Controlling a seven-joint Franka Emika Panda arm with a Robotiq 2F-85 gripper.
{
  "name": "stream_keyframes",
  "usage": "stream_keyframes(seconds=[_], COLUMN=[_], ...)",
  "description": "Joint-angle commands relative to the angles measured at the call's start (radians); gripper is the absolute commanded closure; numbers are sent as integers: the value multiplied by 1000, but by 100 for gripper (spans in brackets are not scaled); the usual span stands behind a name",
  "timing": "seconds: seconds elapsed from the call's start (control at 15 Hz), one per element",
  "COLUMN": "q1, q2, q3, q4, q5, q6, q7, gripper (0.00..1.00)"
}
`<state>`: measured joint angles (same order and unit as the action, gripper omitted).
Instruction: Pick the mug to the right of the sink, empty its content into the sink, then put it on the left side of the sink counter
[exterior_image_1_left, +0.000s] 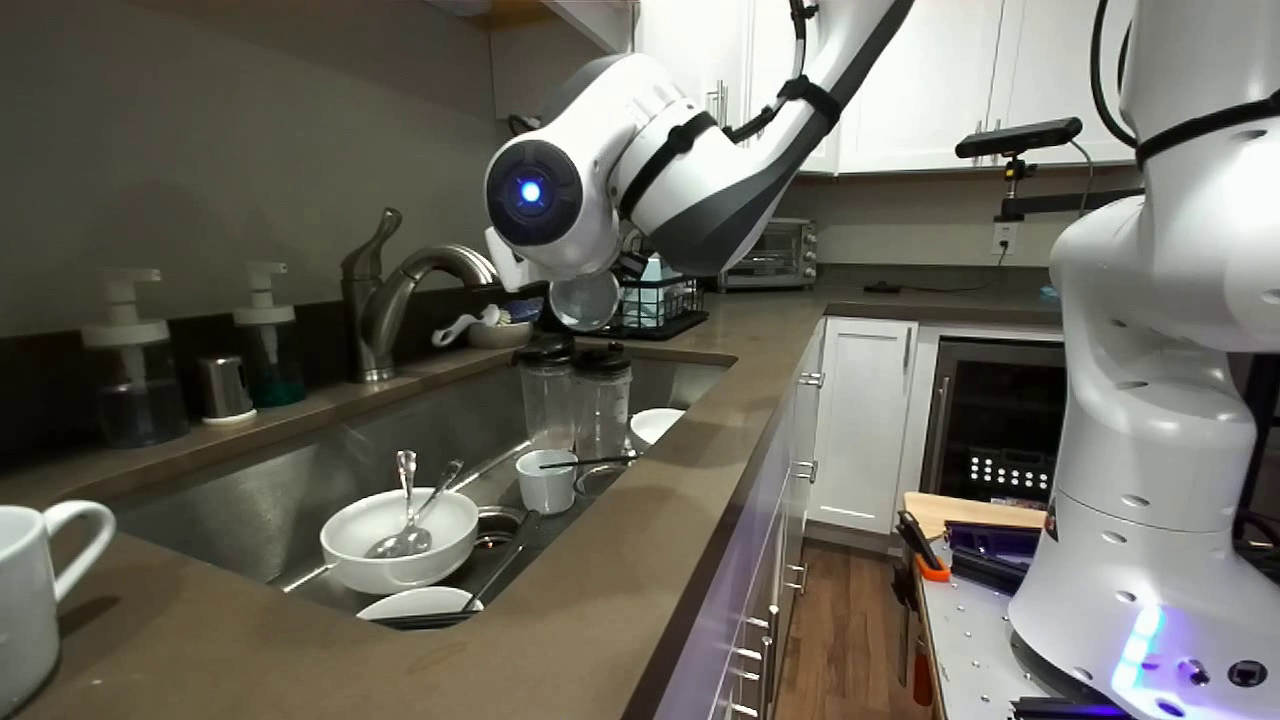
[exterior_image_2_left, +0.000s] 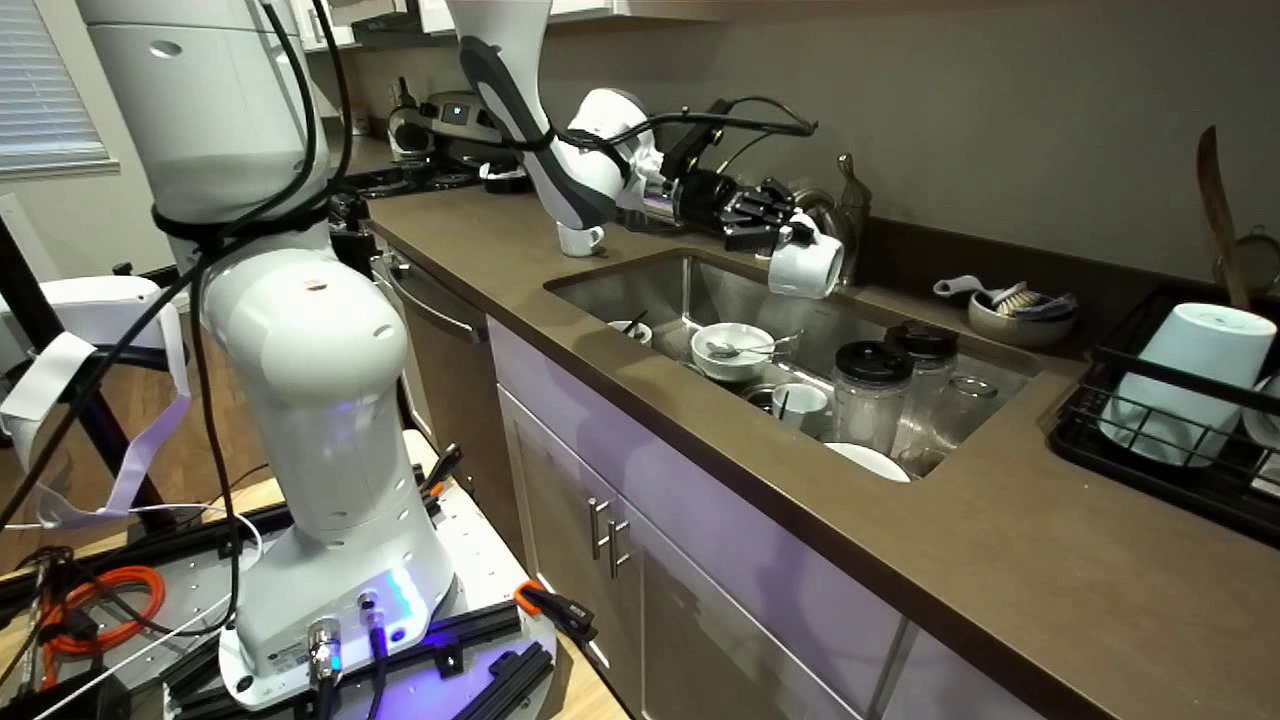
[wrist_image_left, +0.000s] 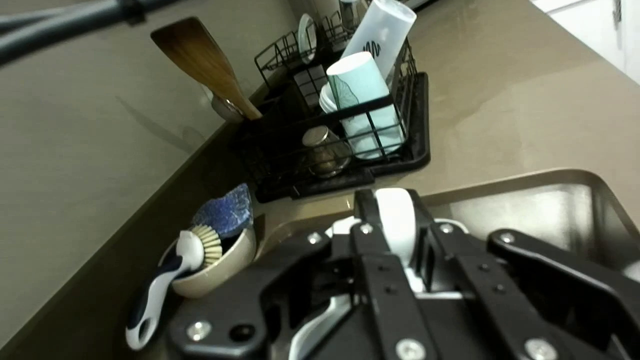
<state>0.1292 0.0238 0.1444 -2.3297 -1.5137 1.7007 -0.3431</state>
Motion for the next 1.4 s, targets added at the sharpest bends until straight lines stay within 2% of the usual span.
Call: stream_keyframes(seconds=[0.0,0.33,0.67,1.0,1.33], q1=[19,34,48,53,49], q2=[-41,-85,-125,-140,-140], q3=[14,27,29,20,12], q4=[-25,-45,-46,-43,-45], q5=[88,167,246,355,447], q6=[70,204,402,588,725], q7=[-14,-14,-26,-49,-93], gripper=[96,96,96,96,96])
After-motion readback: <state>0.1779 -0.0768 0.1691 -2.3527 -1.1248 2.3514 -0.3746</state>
